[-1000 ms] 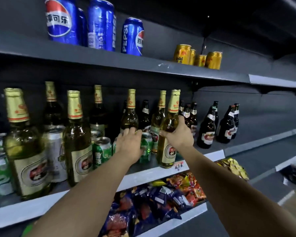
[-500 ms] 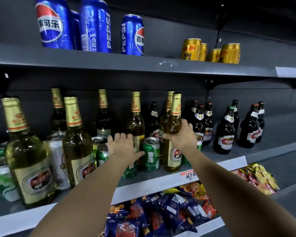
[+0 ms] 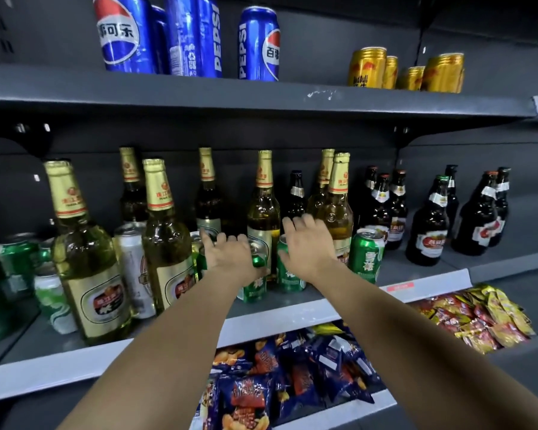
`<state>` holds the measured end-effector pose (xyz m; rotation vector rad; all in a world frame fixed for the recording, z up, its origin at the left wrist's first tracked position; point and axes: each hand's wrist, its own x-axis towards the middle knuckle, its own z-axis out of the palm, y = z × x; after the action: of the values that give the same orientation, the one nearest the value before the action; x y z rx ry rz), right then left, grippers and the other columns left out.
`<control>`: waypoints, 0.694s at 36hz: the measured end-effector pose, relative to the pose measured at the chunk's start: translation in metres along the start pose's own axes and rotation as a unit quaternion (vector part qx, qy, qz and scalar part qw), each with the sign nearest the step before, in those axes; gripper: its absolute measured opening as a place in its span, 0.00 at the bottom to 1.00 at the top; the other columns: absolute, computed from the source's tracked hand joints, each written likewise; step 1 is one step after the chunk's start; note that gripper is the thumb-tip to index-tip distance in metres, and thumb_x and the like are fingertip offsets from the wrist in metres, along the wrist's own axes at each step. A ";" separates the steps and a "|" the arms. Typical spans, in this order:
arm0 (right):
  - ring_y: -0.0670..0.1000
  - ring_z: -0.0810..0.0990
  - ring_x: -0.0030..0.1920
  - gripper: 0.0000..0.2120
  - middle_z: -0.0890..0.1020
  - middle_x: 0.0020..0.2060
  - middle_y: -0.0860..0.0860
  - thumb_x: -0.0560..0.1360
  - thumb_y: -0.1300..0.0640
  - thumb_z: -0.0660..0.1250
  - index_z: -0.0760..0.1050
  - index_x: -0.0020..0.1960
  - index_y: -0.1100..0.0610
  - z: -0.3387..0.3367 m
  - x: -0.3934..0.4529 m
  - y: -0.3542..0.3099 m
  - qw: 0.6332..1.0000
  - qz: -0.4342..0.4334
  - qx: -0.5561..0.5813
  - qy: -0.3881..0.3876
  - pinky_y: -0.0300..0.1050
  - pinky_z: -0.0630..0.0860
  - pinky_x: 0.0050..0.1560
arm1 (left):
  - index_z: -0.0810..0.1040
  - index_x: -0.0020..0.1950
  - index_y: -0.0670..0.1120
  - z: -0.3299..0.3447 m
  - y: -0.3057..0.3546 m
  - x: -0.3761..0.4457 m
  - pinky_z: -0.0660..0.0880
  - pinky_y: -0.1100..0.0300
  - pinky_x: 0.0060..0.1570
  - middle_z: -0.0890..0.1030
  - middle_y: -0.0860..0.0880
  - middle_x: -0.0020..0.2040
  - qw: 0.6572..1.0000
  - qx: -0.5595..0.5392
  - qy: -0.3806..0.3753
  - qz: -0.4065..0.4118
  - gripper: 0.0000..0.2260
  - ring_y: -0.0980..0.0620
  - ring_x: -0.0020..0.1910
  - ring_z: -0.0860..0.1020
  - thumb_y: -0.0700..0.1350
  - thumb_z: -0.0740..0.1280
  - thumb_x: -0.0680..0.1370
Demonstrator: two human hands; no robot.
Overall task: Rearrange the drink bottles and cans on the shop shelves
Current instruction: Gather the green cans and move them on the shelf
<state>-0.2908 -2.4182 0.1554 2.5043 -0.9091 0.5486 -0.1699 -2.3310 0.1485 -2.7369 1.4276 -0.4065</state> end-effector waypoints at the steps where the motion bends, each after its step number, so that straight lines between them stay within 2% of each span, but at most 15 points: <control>1: 0.58 0.65 0.67 0.35 0.70 0.66 0.58 0.76 0.40 0.60 0.56 0.74 0.61 0.002 0.005 -0.003 0.999 0.014 -0.019 -0.036 0.52 0.64 0.63 | 0.64 0.70 0.45 0.001 0.000 0.000 0.43 0.34 0.69 0.73 0.46 0.65 1.000 0.002 0.005 0.001 0.40 0.44 0.70 0.64 0.74 0.57 0.70; 4: 0.61 0.60 0.72 0.47 0.63 0.72 0.62 0.75 0.35 0.60 0.47 0.77 0.65 0.007 0.016 -0.010 0.988 0.044 -0.068 -0.129 0.53 0.58 0.70 | 0.63 0.71 0.46 0.003 0.003 0.001 0.43 0.35 0.70 0.73 0.47 0.64 1.000 0.007 0.022 0.003 0.42 0.44 0.69 0.64 0.75 0.57 0.69; 7: 0.63 0.58 0.73 0.43 0.62 0.73 0.64 0.77 0.40 0.62 0.47 0.76 0.67 0.014 0.019 -0.015 0.981 0.058 -0.093 -0.159 0.54 0.58 0.71 | 0.63 0.70 0.46 0.005 0.007 -0.002 0.47 0.39 0.71 0.74 0.47 0.62 0.999 0.010 0.051 0.013 0.41 0.45 0.66 0.66 0.74 0.60 0.68; 9: 0.62 0.62 0.71 0.36 0.65 0.71 0.63 0.78 0.45 0.61 0.54 0.75 0.67 0.016 0.016 -0.018 0.981 0.045 -0.116 -0.146 0.52 0.63 0.67 | 0.65 0.68 0.47 0.005 0.010 -0.006 0.54 0.45 0.69 0.75 0.48 0.60 0.997 0.004 0.070 0.020 0.39 0.46 0.64 0.67 0.73 0.62 0.67; 11: 0.60 0.65 0.68 0.32 0.66 0.68 0.62 0.77 0.47 0.63 0.59 0.73 0.65 0.013 0.009 -0.020 0.986 0.038 -0.092 -0.133 0.50 0.66 0.64 | 0.66 0.65 0.49 0.003 0.013 -0.012 0.58 0.50 0.63 0.76 0.48 0.58 0.997 0.000 0.079 0.025 0.36 0.46 0.62 0.68 0.72 0.63 0.67; 15: 0.59 0.67 0.64 0.32 0.63 0.64 0.58 0.71 0.50 0.71 0.60 0.68 0.58 0.004 -0.011 -0.017 0.990 0.048 0.076 -0.105 0.48 0.72 0.54 | 0.66 0.63 0.50 -0.005 0.013 -0.032 0.66 0.52 0.58 0.74 0.47 0.59 0.992 -0.071 0.101 0.009 0.31 0.46 0.61 0.70 0.66 0.68 0.68; 17: 0.59 0.69 0.62 0.34 0.62 0.63 0.57 0.70 0.51 0.73 0.59 0.68 0.56 -0.004 -0.020 -0.012 0.989 0.029 0.121 -0.085 0.48 0.72 0.47 | 0.66 0.63 0.50 -0.012 0.011 -0.046 0.71 0.51 0.51 0.71 0.46 0.59 0.988 -0.108 0.113 0.000 0.29 0.44 0.61 0.71 0.62 0.69 0.69; 20: 0.61 0.74 0.57 0.33 0.63 0.61 0.57 0.69 0.51 0.73 0.59 0.66 0.56 -0.018 -0.030 -0.010 0.987 -0.013 0.153 -0.041 0.48 0.69 0.41 | 0.66 0.62 0.50 -0.027 0.008 -0.068 0.70 0.54 0.39 0.68 0.46 0.59 0.984 -0.118 0.132 -0.018 0.25 0.42 0.55 0.75 0.60 0.68 0.71; 25: 0.60 0.77 0.53 0.31 0.69 0.58 0.56 0.70 0.48 0.71 0.59 0.65 0.56 -0.046 -0.047 -0.032 0.976 -0.054 0.206 -0.035 0.48 0.67 0.38 | 0.68 0.65 0.50 -0.037 -0.007 -0.111 0.69 0.55 0.42 0.69 0.45 0.62 0.983 -0.123 0.101 -0.090 0.27 0.41 0.55 0.76 0.60 0.68 0.71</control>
<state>-0.3131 -2.3484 0.1628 2.9418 -0.7360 0.6738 -0.2335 -2.2332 0.1607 -3.1195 1.3568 -0.5651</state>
